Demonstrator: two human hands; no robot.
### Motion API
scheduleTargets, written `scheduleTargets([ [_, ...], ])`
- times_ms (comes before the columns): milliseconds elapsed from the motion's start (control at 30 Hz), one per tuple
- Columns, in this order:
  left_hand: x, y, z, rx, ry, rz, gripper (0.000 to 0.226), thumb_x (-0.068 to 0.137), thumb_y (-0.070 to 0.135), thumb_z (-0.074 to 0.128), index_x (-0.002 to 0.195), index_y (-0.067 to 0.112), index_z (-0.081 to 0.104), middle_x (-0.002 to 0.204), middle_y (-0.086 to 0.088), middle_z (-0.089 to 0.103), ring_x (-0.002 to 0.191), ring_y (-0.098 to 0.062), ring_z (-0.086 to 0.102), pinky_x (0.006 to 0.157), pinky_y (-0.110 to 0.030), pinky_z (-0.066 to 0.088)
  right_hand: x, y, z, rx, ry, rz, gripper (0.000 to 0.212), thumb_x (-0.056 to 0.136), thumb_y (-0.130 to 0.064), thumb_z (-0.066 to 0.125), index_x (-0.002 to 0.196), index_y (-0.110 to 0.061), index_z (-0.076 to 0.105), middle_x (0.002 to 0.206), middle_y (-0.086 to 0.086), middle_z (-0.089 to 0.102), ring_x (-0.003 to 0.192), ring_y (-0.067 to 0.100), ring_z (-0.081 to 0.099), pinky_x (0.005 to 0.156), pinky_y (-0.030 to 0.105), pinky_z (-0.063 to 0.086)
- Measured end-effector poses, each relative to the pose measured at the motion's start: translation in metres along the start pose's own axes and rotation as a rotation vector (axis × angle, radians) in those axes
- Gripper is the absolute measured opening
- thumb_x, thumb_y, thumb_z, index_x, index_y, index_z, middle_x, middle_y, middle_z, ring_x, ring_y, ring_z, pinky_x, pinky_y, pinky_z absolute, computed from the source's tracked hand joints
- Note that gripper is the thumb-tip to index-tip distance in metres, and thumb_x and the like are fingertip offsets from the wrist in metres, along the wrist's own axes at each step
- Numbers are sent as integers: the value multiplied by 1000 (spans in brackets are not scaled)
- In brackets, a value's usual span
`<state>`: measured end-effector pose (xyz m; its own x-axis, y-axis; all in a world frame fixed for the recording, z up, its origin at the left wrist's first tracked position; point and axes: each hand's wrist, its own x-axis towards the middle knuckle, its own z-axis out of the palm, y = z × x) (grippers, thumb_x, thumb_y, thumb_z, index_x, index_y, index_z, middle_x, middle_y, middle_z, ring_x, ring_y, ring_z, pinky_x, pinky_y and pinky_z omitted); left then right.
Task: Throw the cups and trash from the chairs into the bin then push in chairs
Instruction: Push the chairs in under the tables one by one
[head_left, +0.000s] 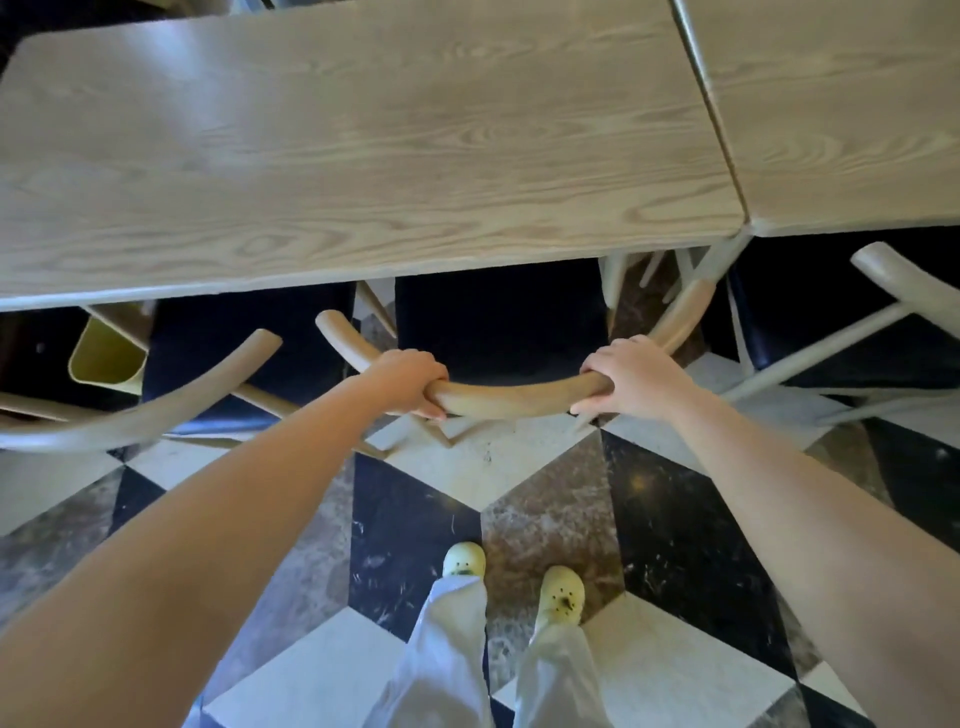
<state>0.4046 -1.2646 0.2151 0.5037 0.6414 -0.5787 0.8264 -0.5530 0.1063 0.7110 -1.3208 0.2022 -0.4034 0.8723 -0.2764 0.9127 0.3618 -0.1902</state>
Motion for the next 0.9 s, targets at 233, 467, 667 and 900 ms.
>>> scheduleTargets([
  [233, -37, 37, 54, -187, 520, -267, 63, 89, 30, 59, 144, 14, 34, 154, -8, 31, 145, -25, 20, 121, -40, 9, -24, -26, 14, 48, 197, 118, 61, 88, -47, 59, 134, -9, 49, 142, 11, 49, 131, 29, 43, 114, 44, 24],
  [467, -111, 91, 148, -416, 423, -492, 67, 98, 34, 44, 152, 23, 6, 162, -3, -1, 149, -21, 0, 121, -42, 6, -71, -116, 67, 117, 354, 278, 67, 95, -27, 50, 150, -6, 18, 158, 22, 11, 145, 38, 13, 115, 55, 21],
  [667, -188, 102, 233, -551, 54, -700, 67, 97, 47, 37, 152, 26, 5, 162, -1, -6, 149, -22, -3, 119, -46, 3, -80, -163, 110, 54, -350, -10, 76, 96, -55, 30, 152, -18, -6, 161, 11, -9, 148, 31, -2, 118, 53, 7],
  [900, -257, 95, 272, -843, -135, -720, 60, 97, 52, 34, 150, 27, 21, 161, 4, 11, 148, -20, 7, 119, -49, 7, -45, -248, 127, -46, -904, -195, 82, 91, -65, 32, 153, -22, -2, 161, 3, -8, 148, 24, -8, 117, 49, -1],
])
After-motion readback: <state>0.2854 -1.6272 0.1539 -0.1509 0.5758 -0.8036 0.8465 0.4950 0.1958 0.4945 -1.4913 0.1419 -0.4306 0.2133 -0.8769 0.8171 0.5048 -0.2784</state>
